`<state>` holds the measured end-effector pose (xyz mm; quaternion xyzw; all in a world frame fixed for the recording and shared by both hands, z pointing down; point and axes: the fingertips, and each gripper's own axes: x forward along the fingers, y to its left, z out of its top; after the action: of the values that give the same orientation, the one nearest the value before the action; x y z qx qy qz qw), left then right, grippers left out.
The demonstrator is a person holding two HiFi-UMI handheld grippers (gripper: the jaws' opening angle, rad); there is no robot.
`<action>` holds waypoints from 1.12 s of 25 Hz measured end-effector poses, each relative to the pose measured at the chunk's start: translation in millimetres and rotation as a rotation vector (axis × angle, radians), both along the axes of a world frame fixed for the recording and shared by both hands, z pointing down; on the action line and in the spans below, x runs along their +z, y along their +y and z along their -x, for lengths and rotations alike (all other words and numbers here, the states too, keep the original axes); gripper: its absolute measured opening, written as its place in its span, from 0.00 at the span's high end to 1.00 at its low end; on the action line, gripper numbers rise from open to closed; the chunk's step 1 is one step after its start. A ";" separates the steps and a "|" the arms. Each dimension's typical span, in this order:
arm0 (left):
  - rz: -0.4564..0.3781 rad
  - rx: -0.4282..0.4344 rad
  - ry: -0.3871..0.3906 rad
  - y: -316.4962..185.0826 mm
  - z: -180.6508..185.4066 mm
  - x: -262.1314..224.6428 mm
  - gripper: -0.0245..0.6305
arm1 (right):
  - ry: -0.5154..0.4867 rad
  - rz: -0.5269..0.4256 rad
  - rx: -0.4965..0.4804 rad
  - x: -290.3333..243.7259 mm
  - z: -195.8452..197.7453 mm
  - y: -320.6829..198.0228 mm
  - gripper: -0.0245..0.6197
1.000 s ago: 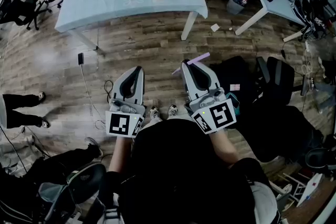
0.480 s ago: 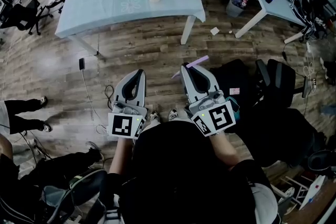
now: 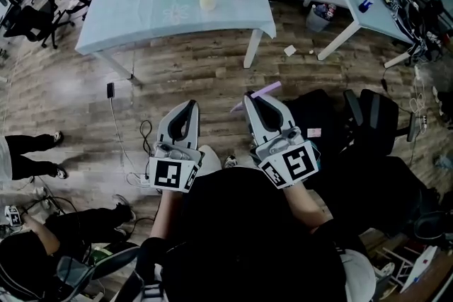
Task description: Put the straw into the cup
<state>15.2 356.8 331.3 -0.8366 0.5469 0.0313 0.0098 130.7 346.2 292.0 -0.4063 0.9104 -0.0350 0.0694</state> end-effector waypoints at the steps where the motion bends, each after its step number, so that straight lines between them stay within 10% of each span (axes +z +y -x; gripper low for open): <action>1: -0.003 0.002 -0.001 -1.9 -1.2 -0.6 0.94 | -0.004 0.003 -0.003 -0.1 0.1 -2.2 0.92; 28: -0.029 0.162 0.025 -242.0 95.4 -1.1 0.94 | 0.004 0.011 0.105 1.0 115.6 -228.7 0.92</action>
<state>-80.2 114.8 330.2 -0.8773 0.4770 0.0505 0.0126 15.1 117.4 293.0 -0.4542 0.8877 -0.0358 0.0672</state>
